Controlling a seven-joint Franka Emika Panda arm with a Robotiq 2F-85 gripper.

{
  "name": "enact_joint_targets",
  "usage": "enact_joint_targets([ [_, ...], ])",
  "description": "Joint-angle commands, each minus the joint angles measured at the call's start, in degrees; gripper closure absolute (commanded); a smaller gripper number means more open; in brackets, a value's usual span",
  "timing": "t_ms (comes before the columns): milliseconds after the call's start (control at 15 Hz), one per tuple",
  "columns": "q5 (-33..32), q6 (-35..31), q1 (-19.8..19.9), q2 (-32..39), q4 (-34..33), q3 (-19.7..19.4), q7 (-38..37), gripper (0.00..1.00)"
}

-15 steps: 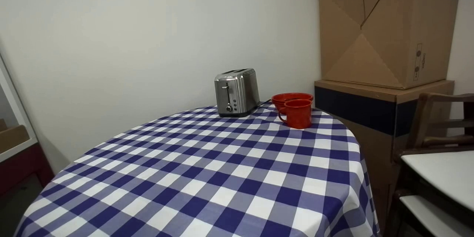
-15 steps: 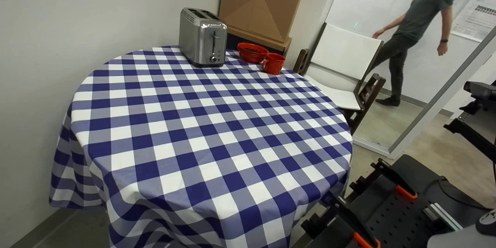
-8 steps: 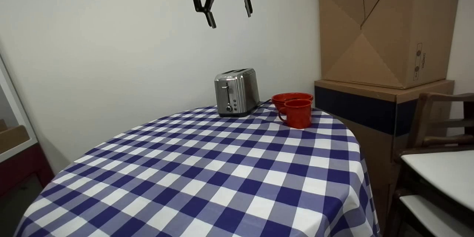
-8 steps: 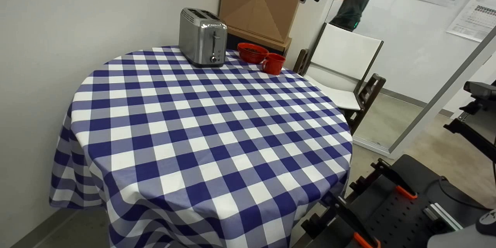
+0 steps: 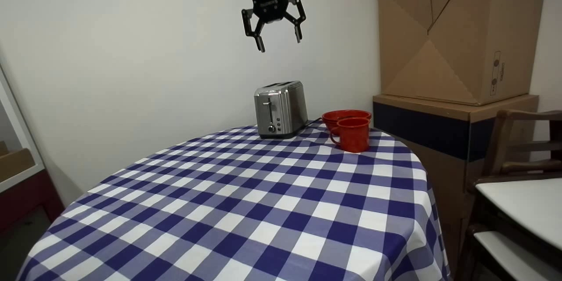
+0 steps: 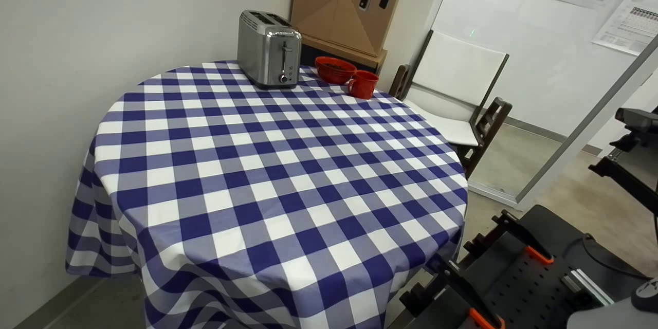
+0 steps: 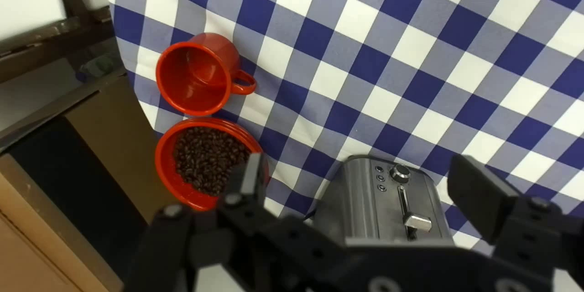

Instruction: Push down the toaster lever

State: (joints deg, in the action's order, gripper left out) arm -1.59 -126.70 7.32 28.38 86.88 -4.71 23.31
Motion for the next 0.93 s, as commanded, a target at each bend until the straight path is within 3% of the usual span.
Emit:
enact_joint_targets([
  [0, 0.7, 5.25, 0.86, 7.94, -11.96, 1.68, -3.71, 0.0],
  [400, 0.63, 8.12, -0.27, 17.51, -23.96, 3.7, -8.42, 0.0],
  [867, -2.57, 3.45, -4.44, 26.23, -32.67, 3.47, -10.05, 0.0],
])
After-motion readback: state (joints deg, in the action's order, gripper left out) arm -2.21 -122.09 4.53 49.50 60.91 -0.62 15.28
